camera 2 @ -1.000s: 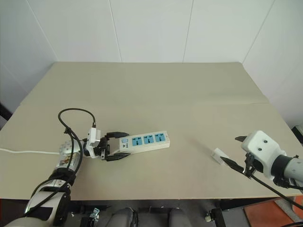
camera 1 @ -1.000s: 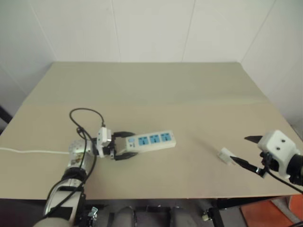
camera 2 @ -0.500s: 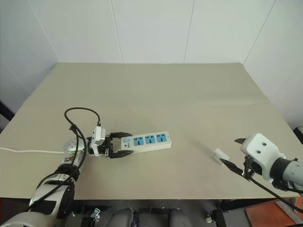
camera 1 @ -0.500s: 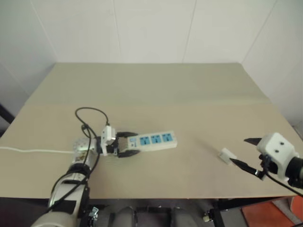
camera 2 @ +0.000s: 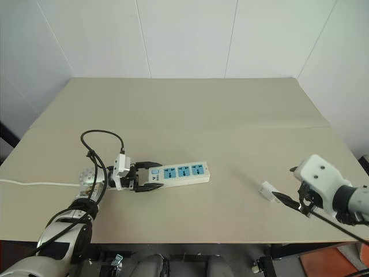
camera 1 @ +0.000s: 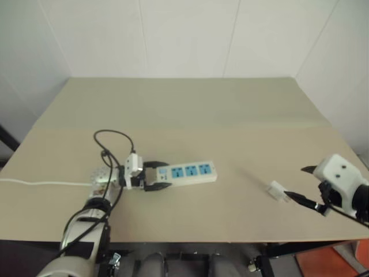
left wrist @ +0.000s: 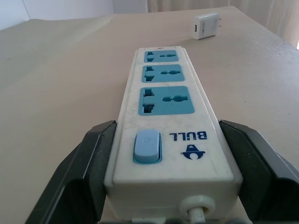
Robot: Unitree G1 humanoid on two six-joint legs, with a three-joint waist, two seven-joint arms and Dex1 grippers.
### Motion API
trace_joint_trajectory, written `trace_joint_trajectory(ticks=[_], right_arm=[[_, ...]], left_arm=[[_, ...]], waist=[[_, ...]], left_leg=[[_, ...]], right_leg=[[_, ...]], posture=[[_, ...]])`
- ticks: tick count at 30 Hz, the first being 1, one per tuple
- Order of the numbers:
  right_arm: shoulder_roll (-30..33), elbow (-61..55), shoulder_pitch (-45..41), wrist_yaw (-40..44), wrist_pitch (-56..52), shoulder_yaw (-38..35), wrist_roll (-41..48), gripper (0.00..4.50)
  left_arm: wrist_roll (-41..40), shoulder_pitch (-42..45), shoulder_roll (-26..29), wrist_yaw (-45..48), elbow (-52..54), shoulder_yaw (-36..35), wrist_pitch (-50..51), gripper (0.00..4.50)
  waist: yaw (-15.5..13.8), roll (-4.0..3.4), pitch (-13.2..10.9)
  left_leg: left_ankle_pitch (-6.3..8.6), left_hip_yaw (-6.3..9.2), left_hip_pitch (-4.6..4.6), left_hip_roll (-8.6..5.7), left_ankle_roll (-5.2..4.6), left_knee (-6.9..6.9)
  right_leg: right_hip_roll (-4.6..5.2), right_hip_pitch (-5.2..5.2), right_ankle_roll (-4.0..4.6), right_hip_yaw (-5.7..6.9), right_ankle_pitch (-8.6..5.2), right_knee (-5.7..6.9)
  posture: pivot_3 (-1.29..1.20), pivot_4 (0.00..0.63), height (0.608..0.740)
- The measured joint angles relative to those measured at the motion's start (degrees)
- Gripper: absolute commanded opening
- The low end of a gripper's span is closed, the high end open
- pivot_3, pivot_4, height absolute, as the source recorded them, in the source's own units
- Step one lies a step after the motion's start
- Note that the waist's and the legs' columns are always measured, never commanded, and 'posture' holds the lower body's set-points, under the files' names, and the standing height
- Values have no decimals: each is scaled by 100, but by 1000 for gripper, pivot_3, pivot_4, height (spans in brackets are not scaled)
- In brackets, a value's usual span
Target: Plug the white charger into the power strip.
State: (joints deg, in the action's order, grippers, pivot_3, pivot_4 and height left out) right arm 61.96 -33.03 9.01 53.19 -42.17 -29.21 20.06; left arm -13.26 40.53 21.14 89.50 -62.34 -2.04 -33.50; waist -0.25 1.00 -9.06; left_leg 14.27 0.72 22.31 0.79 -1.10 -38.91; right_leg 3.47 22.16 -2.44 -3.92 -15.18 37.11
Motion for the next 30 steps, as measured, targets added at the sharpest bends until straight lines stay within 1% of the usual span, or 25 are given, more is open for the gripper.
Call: trace_joint_trajectory(ticks=[1, 4, 6, 8, 10, 13, 15, 19, 24, 30], right_arm=[[138, -45, -240, 8, -315, 60, 187, 4500], [787, -65, -1512, 16, -1651, 761, 872, 4500], [1261, -17, -2500, 71, -2434, 1545, 1211, 4500], [1292, 138, -3380, 95, -3004, 2361, 1308, 4500], [1093, 477, -4281, 74, -3480, 3357, 1265, 4500], [801, 847, -4961, 16, -3831, 4402, 1147, 4500], [604, 1063, -5261, -75, -3976, 4960, 987, 4500], [421, 1425, -5524, -209, -4051, 5628, 701, 4500], [419, 1837, -5758, -243, -4032, 6126, 334, 4500], [417, 2239, -5843, -126, -3934, 6432, 85, 4500]], left_arm=[[1, 2, -7, 20, 15, 16, 7, 3257], [7, 36, -7, 119, 84, 140, 42, 3257], [5, 60, -38, 164, 141, 228, 95, 3257], [0, 92, -51, 182, 180, 315, 124, 3257], [0, 155, -69, 195, 211, 455, 134, 3257], [-15, 197, -114, 238, 284, 532, 139, 3257], [-9, 224, -138, 255, 277, 529, 135, 3257], [-1, 228, -164, 233, 273, 528, 128, 3257], [3, 216, -170, 224, 286, 528, 125, 3257], [3, 192, -191, 201, 312, 527, 124, 3257]], waist=[[-3, -1, 0], [17, -7, 2], [2, -7, 3], [-17, -5, 3], [-14, -6, 3], [-49, -8, 5], [-65, -9, 5], [-81, -9, 5], [-77, -10, 5], [-76, -11, 6]], left_leg=[[0, 1, 1, 0, 0, 1], [0, 2, 7, 0, 0, 1], [0, 9, 12, 3, -1, 4], [1, 15, 23, 4, -2, 2], [1, 21, 39, 1, -2, -1], [1, 43, 92, -4, -2, -9], [1, 54, 113, -11, -2, -18], [1, 57, 115, -17, -3, -21], [1, 57, 114, -19, -3, -21], [1, 56, 110, -21, -3, -21]], right_leg=[[0, 1, 0, 0, 0, -1], [5, 6, 1, -1, 1, -3], [5, 7, 1, 12, 0, -13], [5, 15, 2, 15, 1, -21], [11, 27, 3, 13, 1, -20], [14, 80, 3, 18, 2, -10], [18, 104, 2, 18, 2, 0], [23, 104, 3, 20, 2, 1], [25, 103, 2, 22, 2, 1], [25, 100, 2, 22, 2, 1]], posture=[[0, 150, 740], [0, 150, 740], [0, 150, 740], [0, 150, 740], [0, 150, 740], [0, 150, 740], [0, 150, 740], [0, 150, 740], [0, 150, 740], [0, 150, 740]])
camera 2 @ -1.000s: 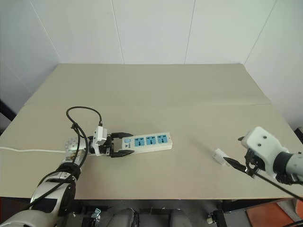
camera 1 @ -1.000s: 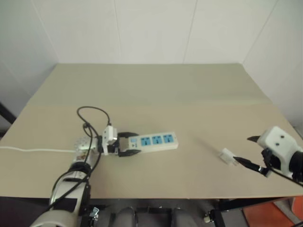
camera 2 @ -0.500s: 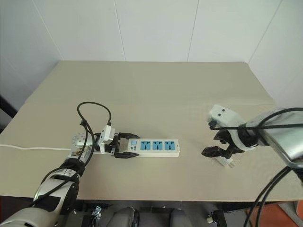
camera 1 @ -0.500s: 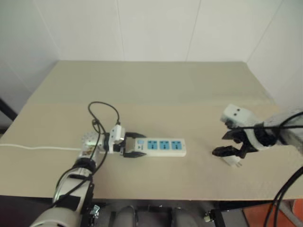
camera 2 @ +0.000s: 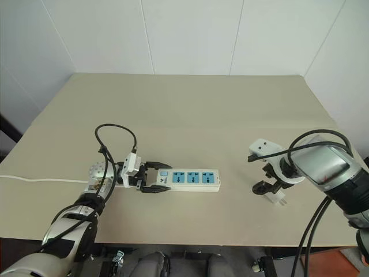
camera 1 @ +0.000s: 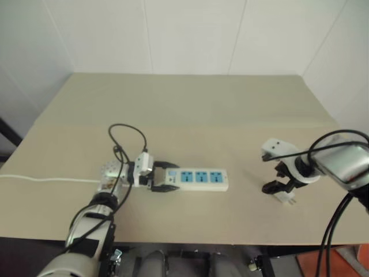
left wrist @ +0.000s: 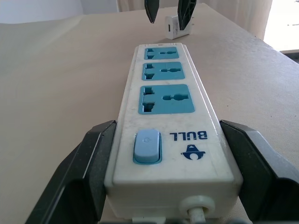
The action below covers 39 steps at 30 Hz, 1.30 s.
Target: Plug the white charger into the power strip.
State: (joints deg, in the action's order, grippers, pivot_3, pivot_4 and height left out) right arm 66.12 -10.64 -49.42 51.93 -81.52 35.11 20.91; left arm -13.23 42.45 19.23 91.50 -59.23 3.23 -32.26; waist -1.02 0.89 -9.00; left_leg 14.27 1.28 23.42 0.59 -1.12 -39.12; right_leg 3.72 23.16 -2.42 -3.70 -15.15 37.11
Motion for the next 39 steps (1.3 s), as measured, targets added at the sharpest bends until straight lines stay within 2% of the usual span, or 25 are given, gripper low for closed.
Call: trace_joint_trajectory(ticks=[19, 22, 29, 30, 39], right_arm=[[-119, 477, -6, 465, 177, 259, -382, 4500], [-133, 534, -6, 521, 173, 260, -396, 3915], [-133, 674, -3, 566, 157, 343, -447, 1350], [-134, 675, -3, 572, 156, 346, -447, 1114], [-131, 598, -1, 573, 151, 355, -467, 1101]], left_arm=[[1, -14, -41, -34, 5, 0, -17, 3257], [1, -15, -39, -42, 6, 0, -17, 3257], [1, -28, -18, -57, 16, 0, -24, 3257], [1, -29, -16, -58, 16, 0, -24, 3257], [1, -26, -16, -52, 22, 0, 1, 3257]], waist=[[0, -3, 2], [-1, -4, 2], [2, -5, 3], [2, -6, 3], [5, -6, 4]], left_leg=[[0, 0, -2, -8, 0, -1], [0, 0, -2, -10, 0, -1], [-1, 1, -4, -20, 0, -2], [0, 1, -4, -21, 0, -2], [-1, 2, -4, -25, -1, -2]], right_leg=[[5, -2, 0, 0, 0, 2], [8, -2, 0, 0, 0, 2], [19, -3, -2, 1, 0, 3], [21, -3, -2, 1, -1, 3], [25, -3, -4, 2, -1, 4]], posture=[[0, 150, 740], [0, 150, 740], [0, 150, 740], [0, 150, 740], [0, 150, 740]])
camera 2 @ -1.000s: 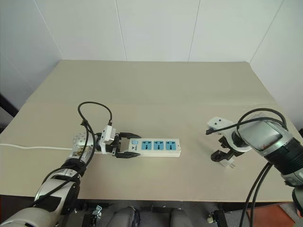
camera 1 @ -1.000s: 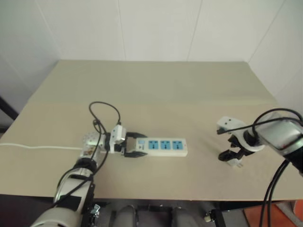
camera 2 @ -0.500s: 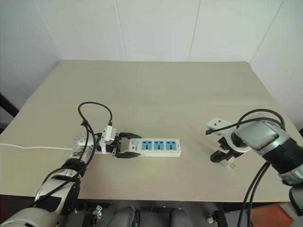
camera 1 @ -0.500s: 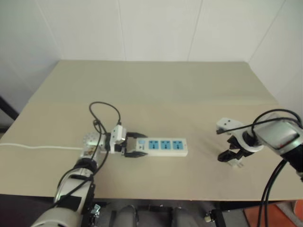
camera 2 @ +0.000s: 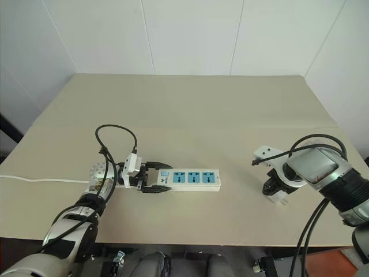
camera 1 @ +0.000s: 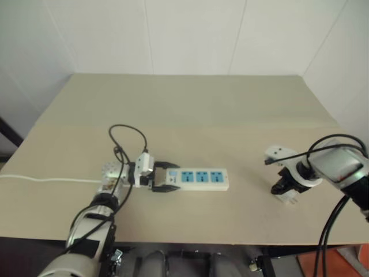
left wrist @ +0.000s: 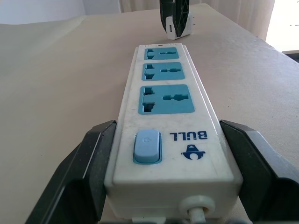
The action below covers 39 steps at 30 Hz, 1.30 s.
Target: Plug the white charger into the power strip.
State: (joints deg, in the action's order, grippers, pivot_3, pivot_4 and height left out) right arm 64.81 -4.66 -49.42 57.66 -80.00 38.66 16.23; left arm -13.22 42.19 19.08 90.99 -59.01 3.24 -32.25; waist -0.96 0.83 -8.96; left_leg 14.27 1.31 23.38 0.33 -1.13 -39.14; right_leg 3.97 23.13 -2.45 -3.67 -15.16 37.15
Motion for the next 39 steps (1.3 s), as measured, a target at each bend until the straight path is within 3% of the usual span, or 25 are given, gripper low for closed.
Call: trace_joint_trajectory(ticks=[4, 8, 11, 15, 24, 32, 39], right_arm=[[18, -416, -145, 115, 3, -203, 99, 1101], [-135, -826, -345, 222, 460, -1496, 482, 1101], [-867, -873, 226, 261, 1755, -2946, 934, 1101], [-1786, -895, 1090, 426, 3218, -3707, 1233, 1101], [-3671, 45, 1460, 586, 5409, -3730, 1218, 1101], [-4517, 1111, 1486, 1364, 6473, -3766, 1474, 1101], [-4953, 2434, 1348, 1899, 7499, -3649, 1159, 1101]], left_arm=[[0, 10, 21, 30, 10, 0, 50, 3257], [0, 22, 16, 38, 11, 30, 111, 3257], [16, 50, 4, 38, 9, 78, 149, 3257], [34, 67, 13, 40, -5, 89, 159, 3257], [100, 72, 18, 21, 8, 94, 259, 3257], [111, 11, 24, -40, 79, 94, 373, 3257], [111, -27, 52, -50, 139, 93, 390, 3257]], waist=[[20, -6, 0], [19, -6, 2], [12, 7, 9], [24, 9, 10], [53, 8, 10], [67, 8, 10], [90, 7, 11]], left_leg=[[0, 1, 4, -3, 0, 0], [0, 8, 1, -3, 0, 1], [0, 7, 1, -7, 0, 0], [0, 7, 0, -15, -1, -4], [-3, 10, -26, -28, -2, -2], [-3, 14, -60, -29, -2, 4], [-3, 15, -68, -30, -2, 7]], right_leg=[[2, 5, -1, 0, -1, 2], [2, -2, -4, 9, -2, 0], [5, -15, -7, 22, 0, -4], [14, -16, -10, 26, 0, 3], [22, -40, -14, 29, -2, 6], [23, -76, -17, 31, -4, 1], [24, -79, -18, 32, -5, 4]], posture=[[0, 150, 740], [0, 150, 740], [0, 150, 740], [0, 150, 740], [0, 150, 740], [0, 150, 740], [0, 150, 740]])
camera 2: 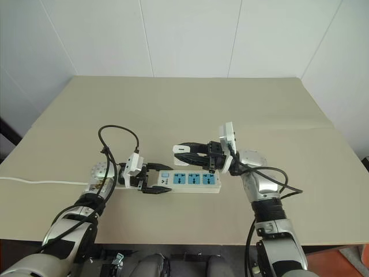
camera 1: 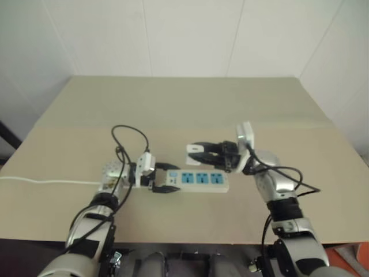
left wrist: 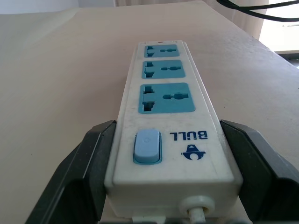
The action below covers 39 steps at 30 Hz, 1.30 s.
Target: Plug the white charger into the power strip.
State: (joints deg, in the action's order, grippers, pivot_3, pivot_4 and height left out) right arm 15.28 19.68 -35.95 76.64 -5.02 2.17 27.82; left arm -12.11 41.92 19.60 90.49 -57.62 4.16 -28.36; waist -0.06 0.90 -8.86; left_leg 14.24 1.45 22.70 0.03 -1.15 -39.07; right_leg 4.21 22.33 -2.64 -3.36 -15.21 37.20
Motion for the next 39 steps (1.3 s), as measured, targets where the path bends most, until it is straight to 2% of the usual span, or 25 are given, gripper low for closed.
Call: trace_joint_trajectory(ticks=[10, 39], right_arm=[[-257, 1706, -544, 453, 985, 66, -474, 1101], [-419, 2641, -666, 628, 1678, 62, -862, 1101]], left_arm=[[1, -75, 23, -24, 166, 0, 101, 3257], [0, -157, 57, -36, 305, -36, 235, 3257]], waist=[[20, -1, 0], [68, -2, 0]], left_leg=[[0, 12, -1, -2, 0, 4], [0, 20, -8, -7, 1, 9]], right_leg=[[5, 1, 0, 0, 0, 0], [11, -1, 0, 0, 0, 1]], posture=[[0, 150, 740], [0, 150, 740]])
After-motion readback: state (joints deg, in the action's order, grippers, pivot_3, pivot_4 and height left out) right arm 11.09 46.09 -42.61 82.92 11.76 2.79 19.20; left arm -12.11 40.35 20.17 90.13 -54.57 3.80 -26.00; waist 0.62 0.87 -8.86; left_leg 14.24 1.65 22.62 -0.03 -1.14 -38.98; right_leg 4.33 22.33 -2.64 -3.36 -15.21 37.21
